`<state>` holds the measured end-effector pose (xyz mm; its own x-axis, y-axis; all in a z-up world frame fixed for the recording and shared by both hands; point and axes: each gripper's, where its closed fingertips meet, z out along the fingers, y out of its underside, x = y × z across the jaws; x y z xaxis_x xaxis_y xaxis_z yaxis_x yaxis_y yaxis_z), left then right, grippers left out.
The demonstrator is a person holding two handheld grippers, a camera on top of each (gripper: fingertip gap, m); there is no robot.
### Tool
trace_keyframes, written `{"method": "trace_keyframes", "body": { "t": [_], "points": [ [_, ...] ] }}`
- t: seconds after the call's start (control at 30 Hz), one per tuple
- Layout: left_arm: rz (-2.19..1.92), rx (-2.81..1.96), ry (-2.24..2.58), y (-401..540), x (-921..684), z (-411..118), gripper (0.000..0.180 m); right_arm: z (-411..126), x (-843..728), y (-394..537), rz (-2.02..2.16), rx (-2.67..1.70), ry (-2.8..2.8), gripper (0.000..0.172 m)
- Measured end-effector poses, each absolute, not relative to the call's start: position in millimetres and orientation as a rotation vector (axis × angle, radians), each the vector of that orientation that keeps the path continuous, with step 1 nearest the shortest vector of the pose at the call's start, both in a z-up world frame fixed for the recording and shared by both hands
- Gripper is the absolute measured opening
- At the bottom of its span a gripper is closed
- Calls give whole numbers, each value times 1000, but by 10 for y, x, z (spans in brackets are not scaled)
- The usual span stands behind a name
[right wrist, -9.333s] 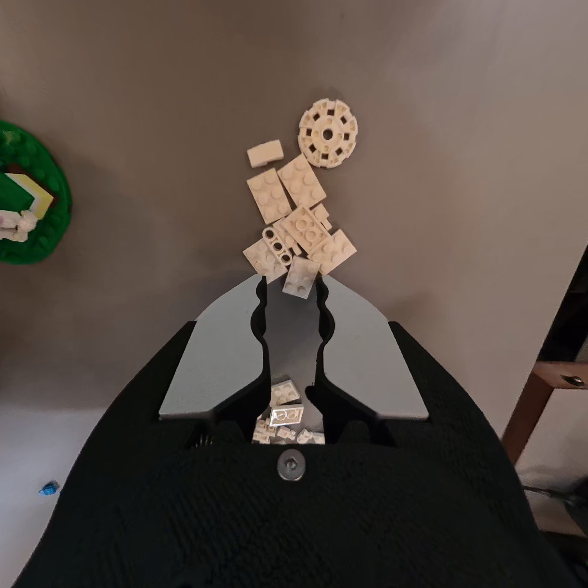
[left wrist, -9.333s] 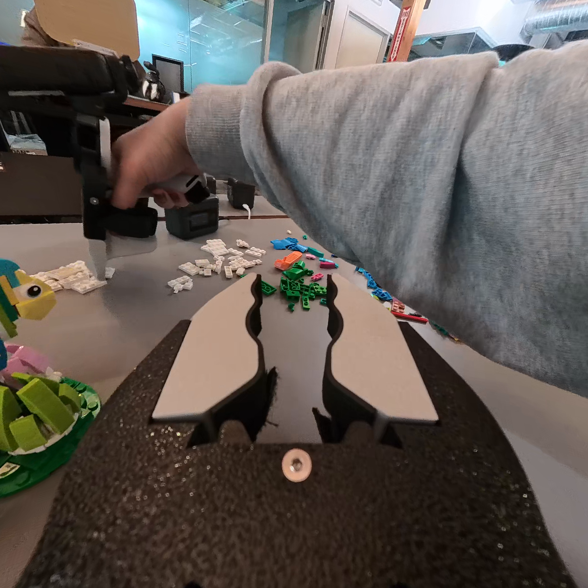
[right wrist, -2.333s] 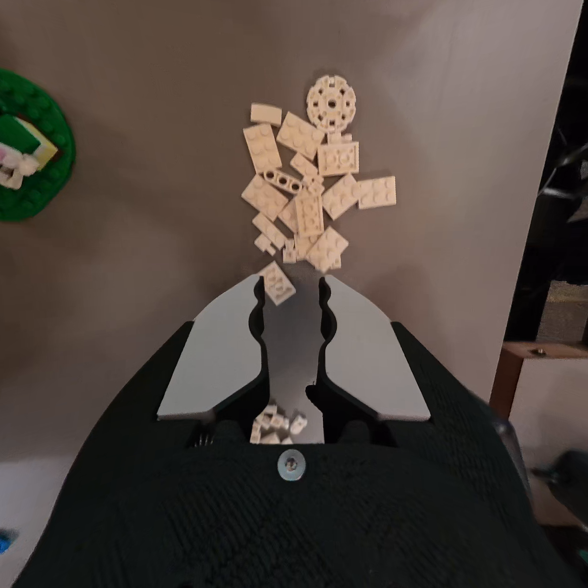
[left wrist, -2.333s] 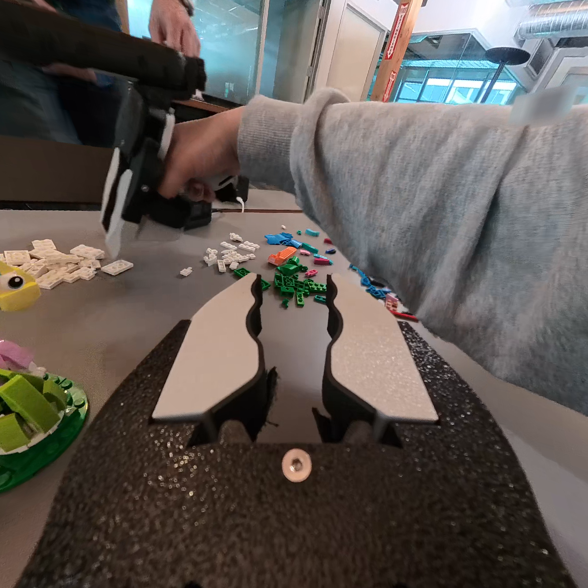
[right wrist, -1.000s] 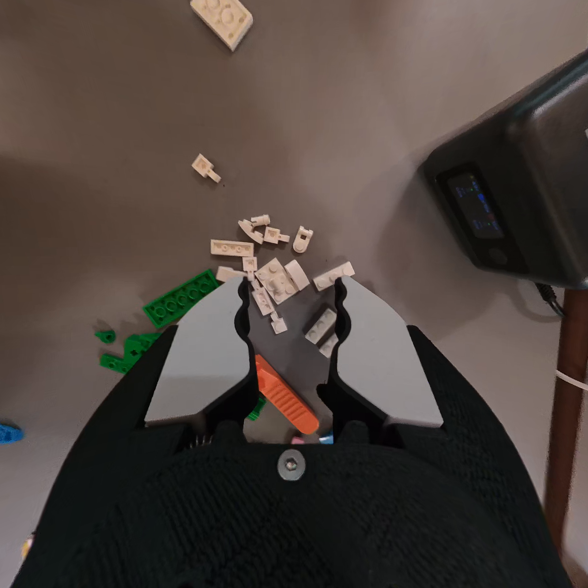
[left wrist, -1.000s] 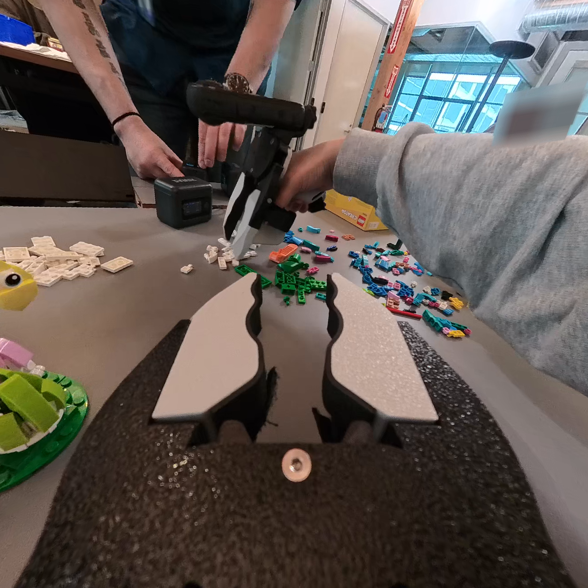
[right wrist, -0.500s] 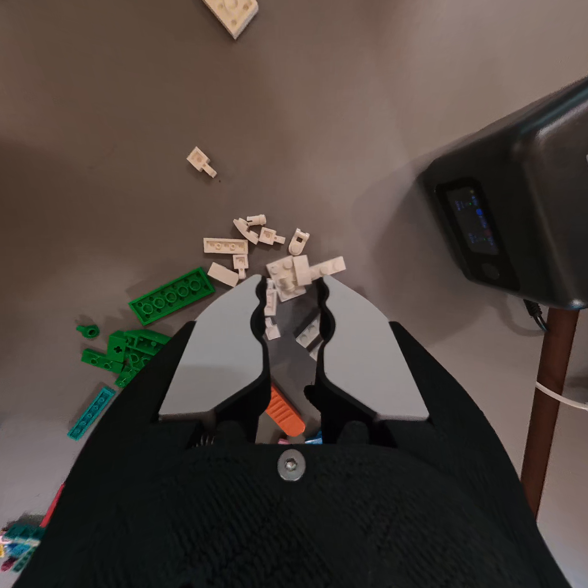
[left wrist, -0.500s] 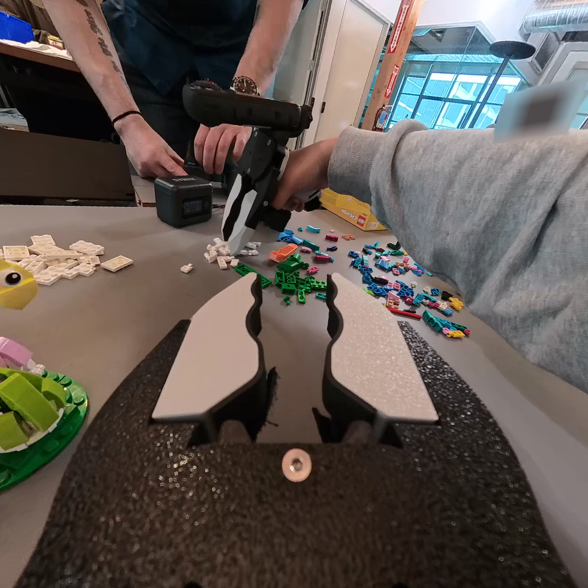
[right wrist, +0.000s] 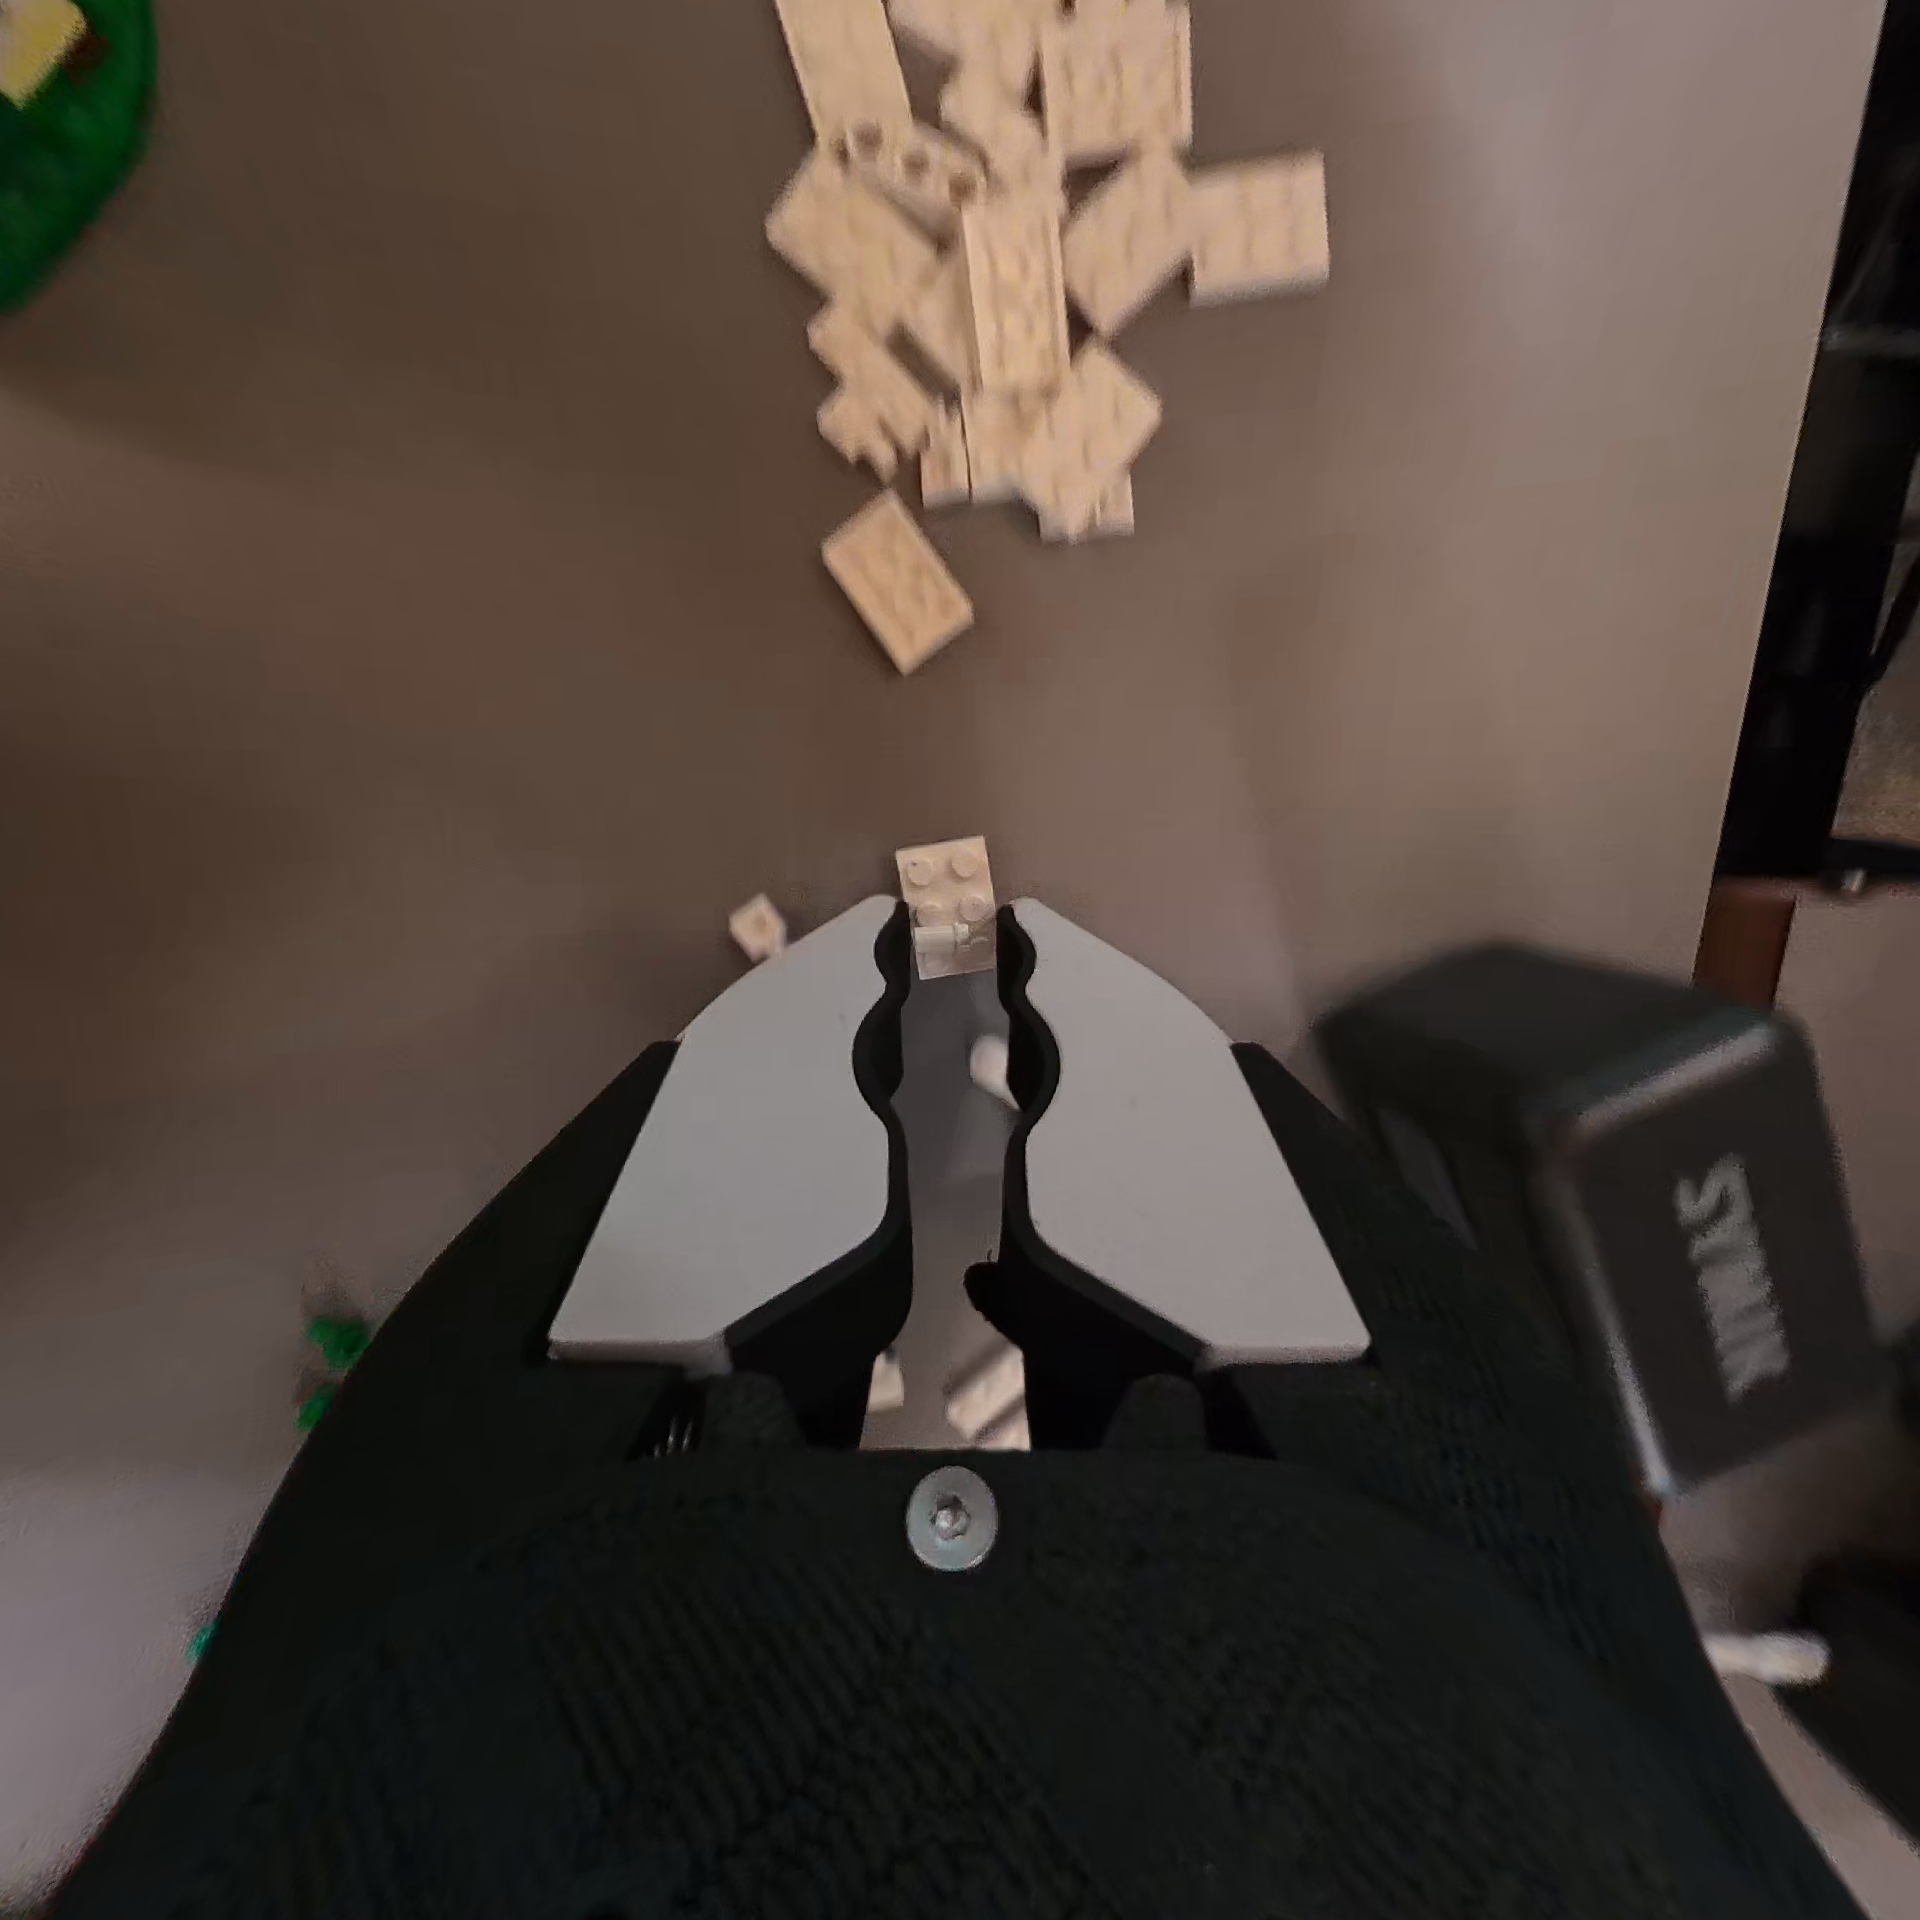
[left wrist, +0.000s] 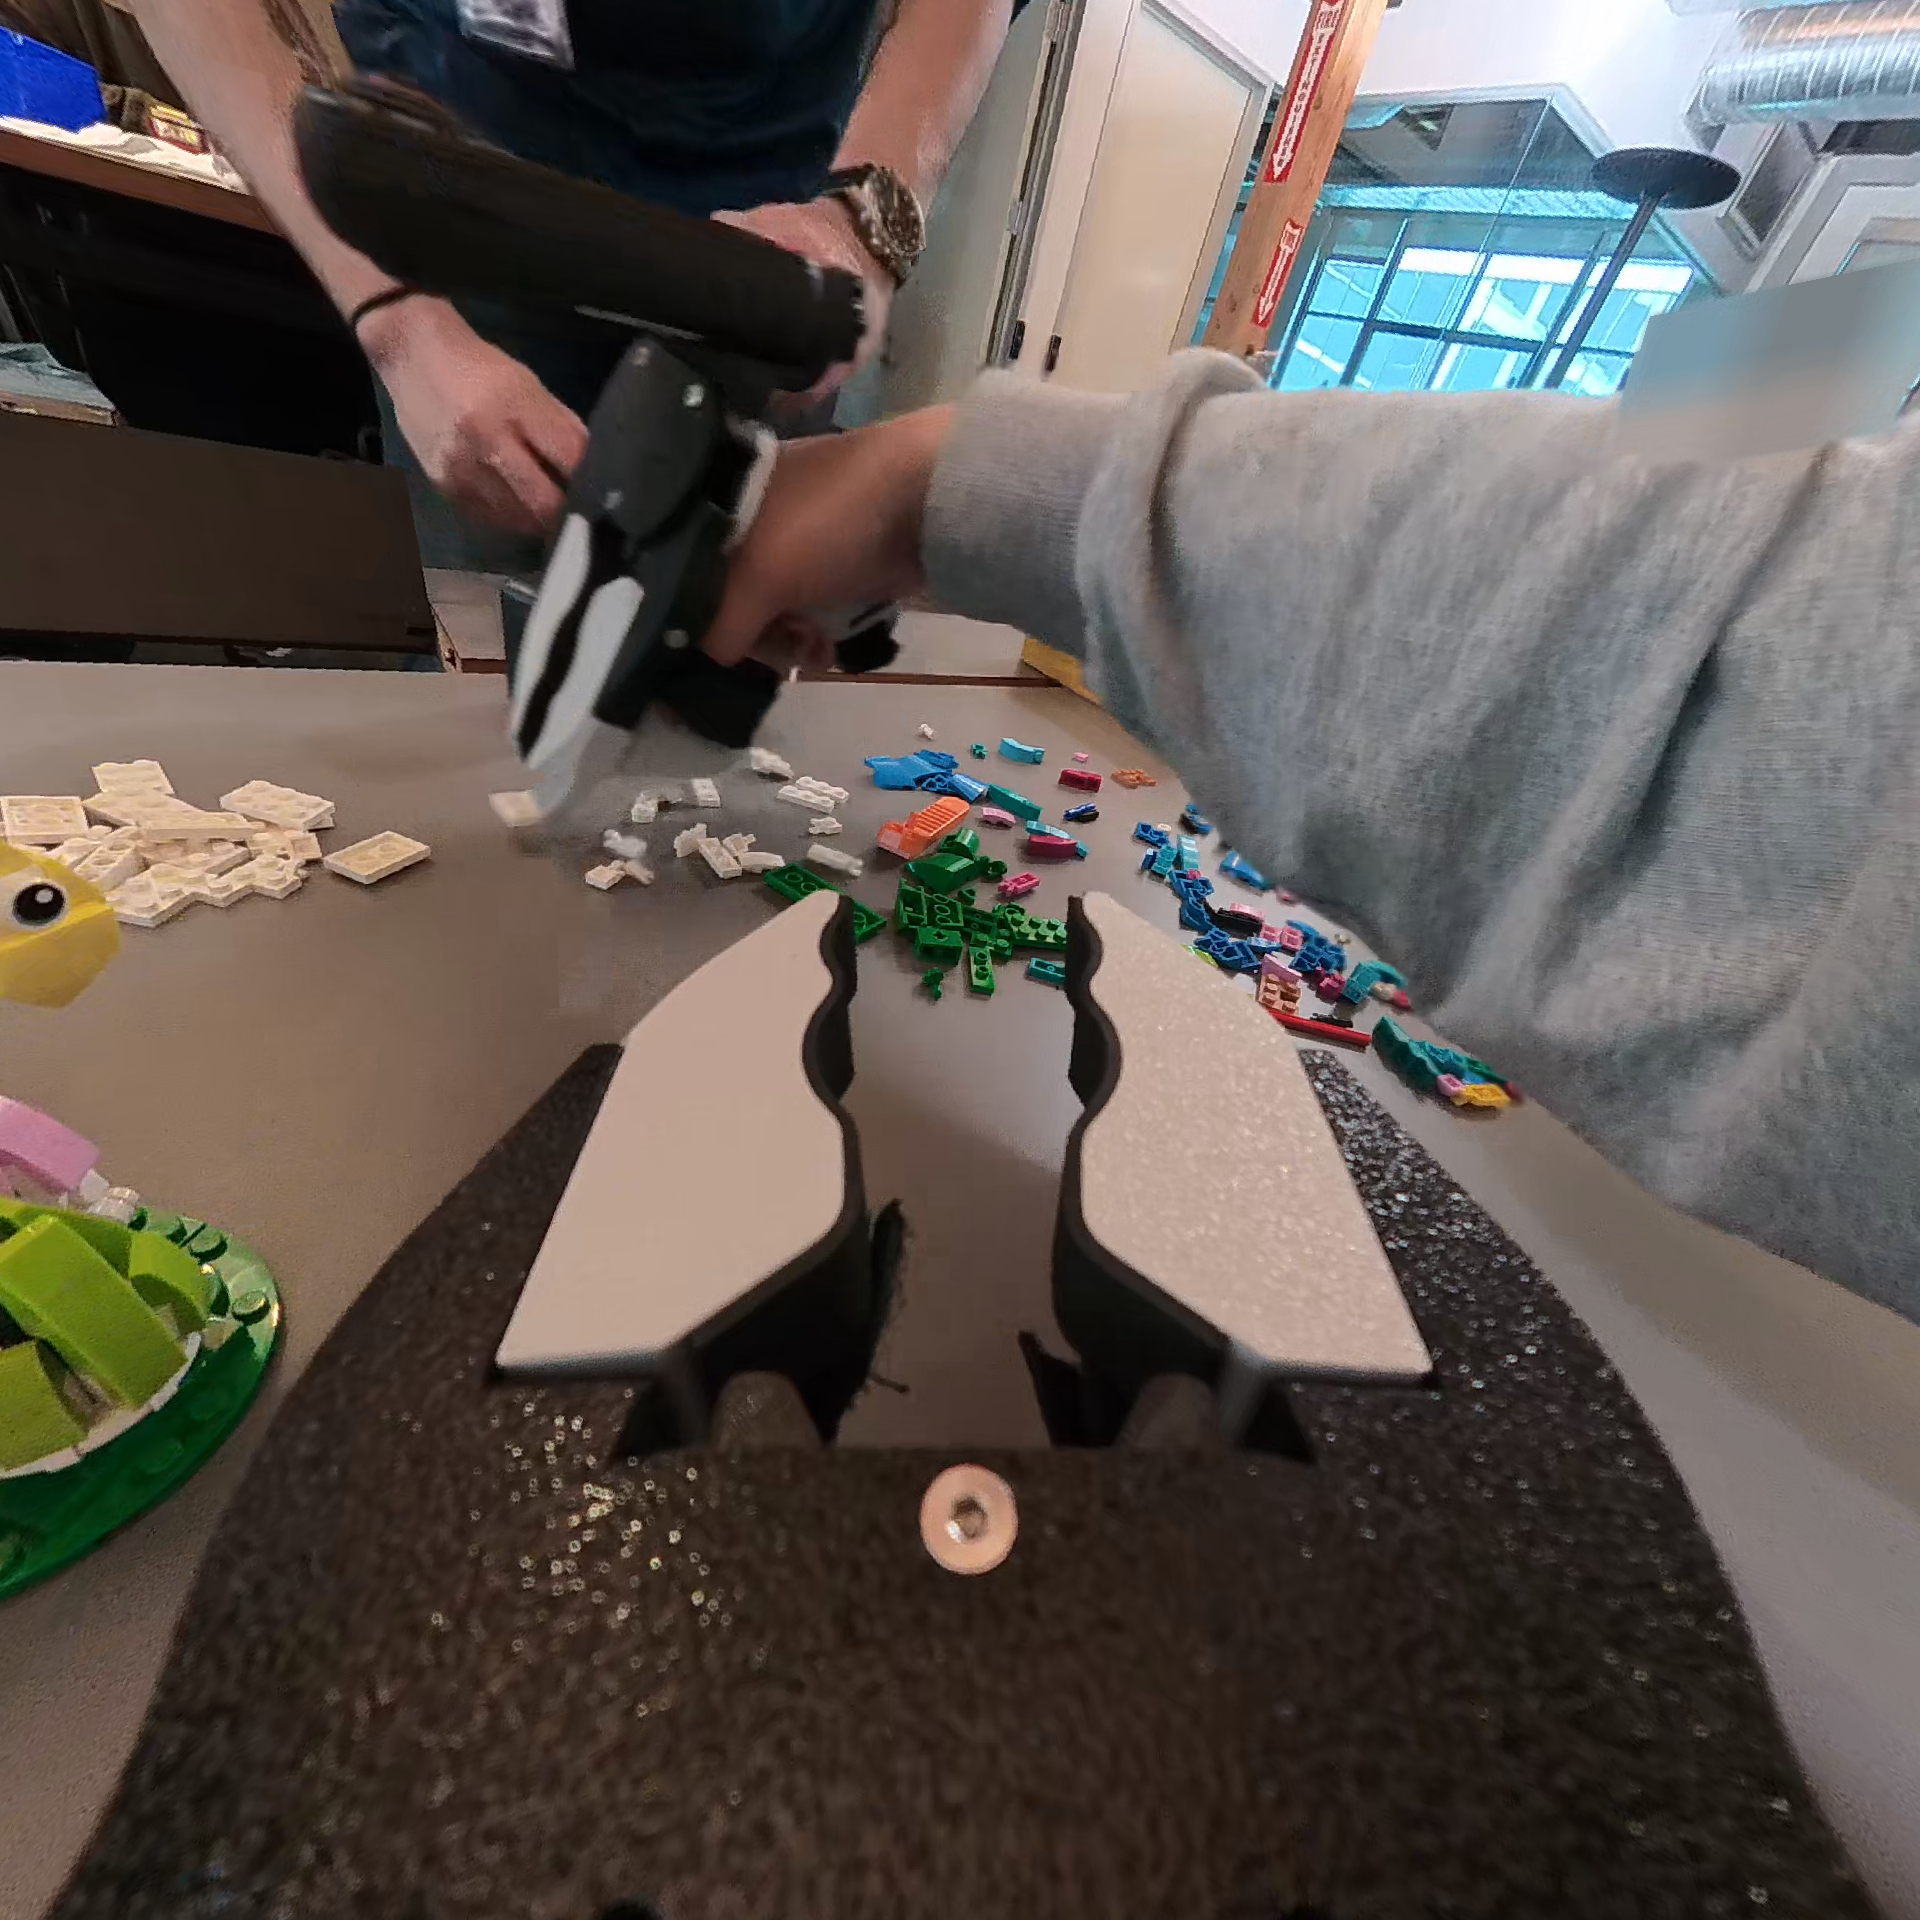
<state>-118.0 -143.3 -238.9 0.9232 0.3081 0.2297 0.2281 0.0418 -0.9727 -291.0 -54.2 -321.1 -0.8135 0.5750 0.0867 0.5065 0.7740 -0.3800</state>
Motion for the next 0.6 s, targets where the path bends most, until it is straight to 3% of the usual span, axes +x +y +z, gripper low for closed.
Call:
{"method": "trace_keyframes", "body": {
  "t": [0.23,0.33,0.6],
  "points": [
    [65,-1543,-427,-1437,-1170,-2385,38,-3269,-3244,-1044,519,-771,-2779,17],
    [67,-1545,-425,-1435,-1168,-2387,38,-3205,-3208,-1040,559,-822,-2786,45],
    [67,-1545,-425,-1428,-1168,-2387,38,-3120,-2912,-194,498,-1108,-2671,37]
  ]
}}
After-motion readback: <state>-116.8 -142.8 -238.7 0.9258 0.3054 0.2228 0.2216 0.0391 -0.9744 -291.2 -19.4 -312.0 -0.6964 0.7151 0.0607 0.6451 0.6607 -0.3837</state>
